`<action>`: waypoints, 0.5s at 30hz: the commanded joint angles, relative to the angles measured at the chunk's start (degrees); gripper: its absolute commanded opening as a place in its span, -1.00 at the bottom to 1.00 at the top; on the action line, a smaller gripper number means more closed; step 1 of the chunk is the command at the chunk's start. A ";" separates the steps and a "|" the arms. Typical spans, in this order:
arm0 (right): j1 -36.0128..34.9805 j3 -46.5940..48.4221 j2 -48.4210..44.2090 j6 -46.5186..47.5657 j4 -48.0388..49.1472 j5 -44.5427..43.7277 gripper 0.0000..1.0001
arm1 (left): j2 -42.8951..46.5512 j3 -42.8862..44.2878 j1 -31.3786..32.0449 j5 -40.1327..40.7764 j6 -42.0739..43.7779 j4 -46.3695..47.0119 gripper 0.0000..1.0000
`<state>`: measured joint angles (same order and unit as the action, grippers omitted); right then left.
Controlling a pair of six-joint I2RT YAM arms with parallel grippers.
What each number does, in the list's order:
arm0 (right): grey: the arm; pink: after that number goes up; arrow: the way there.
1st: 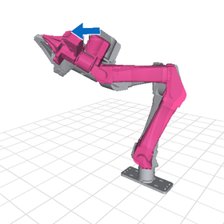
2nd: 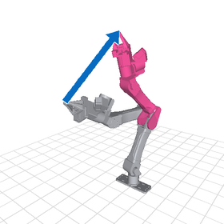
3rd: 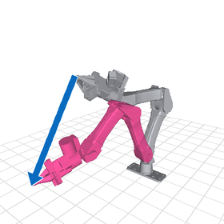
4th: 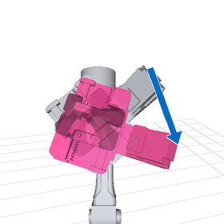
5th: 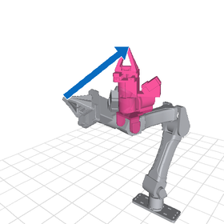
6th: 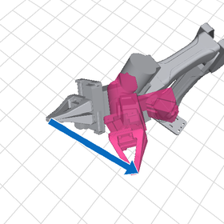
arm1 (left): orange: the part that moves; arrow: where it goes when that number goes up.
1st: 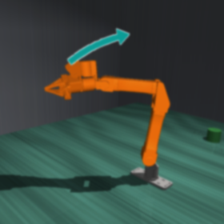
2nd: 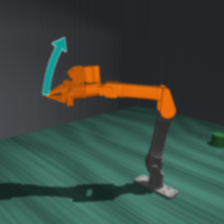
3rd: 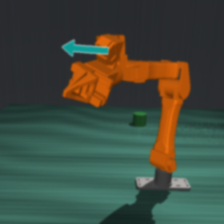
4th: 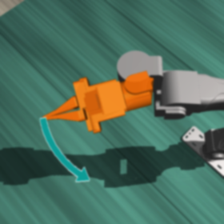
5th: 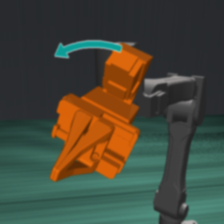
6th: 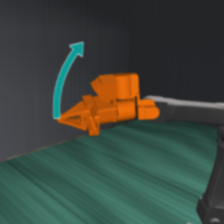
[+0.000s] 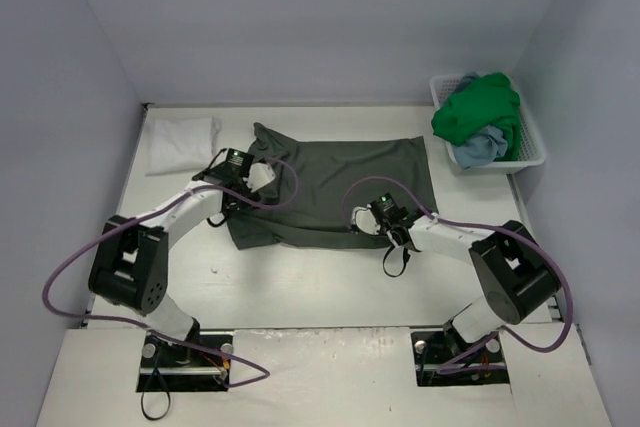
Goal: Fold and stack the t-shirts
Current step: Grap the side of the flattened tshirt closest away from the robot with both arms
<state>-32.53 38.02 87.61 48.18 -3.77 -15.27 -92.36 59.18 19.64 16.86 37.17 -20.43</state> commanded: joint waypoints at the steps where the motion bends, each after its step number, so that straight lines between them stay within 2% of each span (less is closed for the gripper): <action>1: 0.81 -0.67 0.99 -3.71 1.92 -2.83 -0.49 | 9.20 1.73 -0.13 -2.53 -3.32 -3.03 0.43; 6: 0.89 -0.58 -1.13 -4.41 1.75 -4.86 -0.45 | 19.22 0.68 0.22 -8.33 -5.17 -9.45 0.43; 12: 1.33 0.04 -3.15 -5.29 -0.18 -7.23 -0.39 | 21.78 -1.78 0.49 -7.10 -4.82 -13.68 0.48; 15: 1.33 0.39 -6.04 -5.38 -1.76 -7.15 -0.38 | 24.32 -3.89 1.10 -12.28 -4.91 -14.82 0.48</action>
<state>-31.53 37.89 86.41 43.88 -3.51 -19.81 -70.35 56.12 20.12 8.69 33.15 -31.83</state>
